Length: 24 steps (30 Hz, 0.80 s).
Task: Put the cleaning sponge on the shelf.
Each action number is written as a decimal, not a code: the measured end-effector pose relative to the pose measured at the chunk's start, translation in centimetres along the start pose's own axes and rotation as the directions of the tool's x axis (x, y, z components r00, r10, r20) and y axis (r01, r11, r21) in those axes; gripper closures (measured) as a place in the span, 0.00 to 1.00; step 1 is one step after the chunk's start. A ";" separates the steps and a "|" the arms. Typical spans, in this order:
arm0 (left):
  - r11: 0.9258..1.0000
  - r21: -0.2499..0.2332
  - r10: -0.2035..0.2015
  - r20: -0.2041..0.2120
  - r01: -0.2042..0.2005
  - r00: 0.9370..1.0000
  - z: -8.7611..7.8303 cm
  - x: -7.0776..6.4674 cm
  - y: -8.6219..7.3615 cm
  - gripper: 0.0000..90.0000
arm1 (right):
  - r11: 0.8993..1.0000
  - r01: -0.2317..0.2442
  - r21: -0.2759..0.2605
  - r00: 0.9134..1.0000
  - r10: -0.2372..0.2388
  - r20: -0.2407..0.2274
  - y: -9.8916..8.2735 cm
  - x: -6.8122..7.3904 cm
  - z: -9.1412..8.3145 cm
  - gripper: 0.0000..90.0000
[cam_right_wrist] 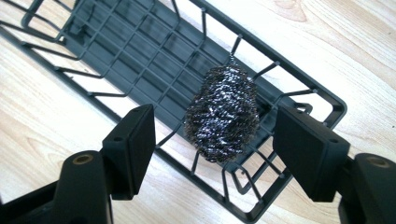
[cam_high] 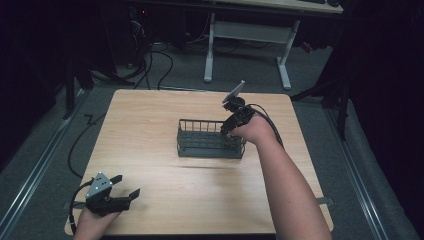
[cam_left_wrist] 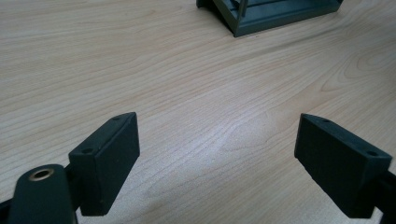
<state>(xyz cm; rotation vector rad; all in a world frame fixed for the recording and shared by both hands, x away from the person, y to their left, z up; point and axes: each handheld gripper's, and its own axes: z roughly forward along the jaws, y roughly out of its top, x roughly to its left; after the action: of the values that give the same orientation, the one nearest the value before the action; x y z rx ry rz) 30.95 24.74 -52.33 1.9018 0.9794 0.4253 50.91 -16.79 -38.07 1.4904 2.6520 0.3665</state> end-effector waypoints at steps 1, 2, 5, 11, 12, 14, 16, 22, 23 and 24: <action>1.000 0.001 0.000 0.000 0.000 1.000 0.0 0.0 0.0 0.16 | 1.000 0.003 0.000 1.000 -0.003 -0.001 0.0 0.1 0.0 0.35; 1.000 0.002 0.000 0.002 0.000 1.000 0.0 0.0 0.0 0.16 | 1.000 -0.001 0.003 1.000 0.001 -0.001 -0.1 0.2 -0.1 0.36; 1.000 0.004 0.000 0.002 0.000 1.000 0.1 -0.1 -0.1 0.16 | 1.000 0.012 -0.003 1.000 -0.012 -0.002 -0.2 0.4 -0.1 0.37; 1.000 0.015 0.004 -0.001 -0.004 1.000 0.2 0.0 0.0 0.16 | 0.999 0.025 -0.032 1.000 -0.025 -0.004 -0.5 0.7 -0.7 0.41; 1.000 0.017 0.005 0.000 -0.005 1.000 0.2 0.0 0.0 0.16 | 0.999 0.026 -0.037 1.000 -0.027 -0.004 -0.6 0.8 -0.8 0.41; 1.000 0.017 0.008 0.000 -0.008 1.000 0.2 0.0 0.0 0.16 | 0.999 0.025 -0.042 1.000 -0.025 0.004 -0.9 1.0 -1.2 0.42; 1.000 0.011 0.006 0.002 -0.006 1.000 0.2 -0.1 0.0 0.16 | 0.998 0.035 -0.048 0.999 -0.035 0.007 -1.3 0.9 -1.3 0.41; 1.000 0.015 0.010 0.002 -0.010 1.000 0.3 -0.2 0.0 0.16 | 0.998 0.012 -0.068 1.000 -0.012 0.006 -3.4 0.7 -1.5 0.39; 1.000 0.015 0.009 0.002 -0.009 1.000 0.3 -0.2 0.0 0.16 | 0.998 0.010 -0.058 1.000 -0.010 0.011 -3.9 0.7 -1.4 0.39; 1.000 0.015 0.010 0.002 -0.010 1.000 0.3 -0.2 0.0 0.16 | 0.998 0.020 -0.062 1.000 -0.019 0.014 -4.3 0.6 -1.3 0.38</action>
<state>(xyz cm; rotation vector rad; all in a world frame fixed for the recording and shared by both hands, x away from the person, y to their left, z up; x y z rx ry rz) 31.00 24.37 -52.46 1.9212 0.9750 0.4234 46.78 -18.63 -37.79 1.4428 2.6176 0.4324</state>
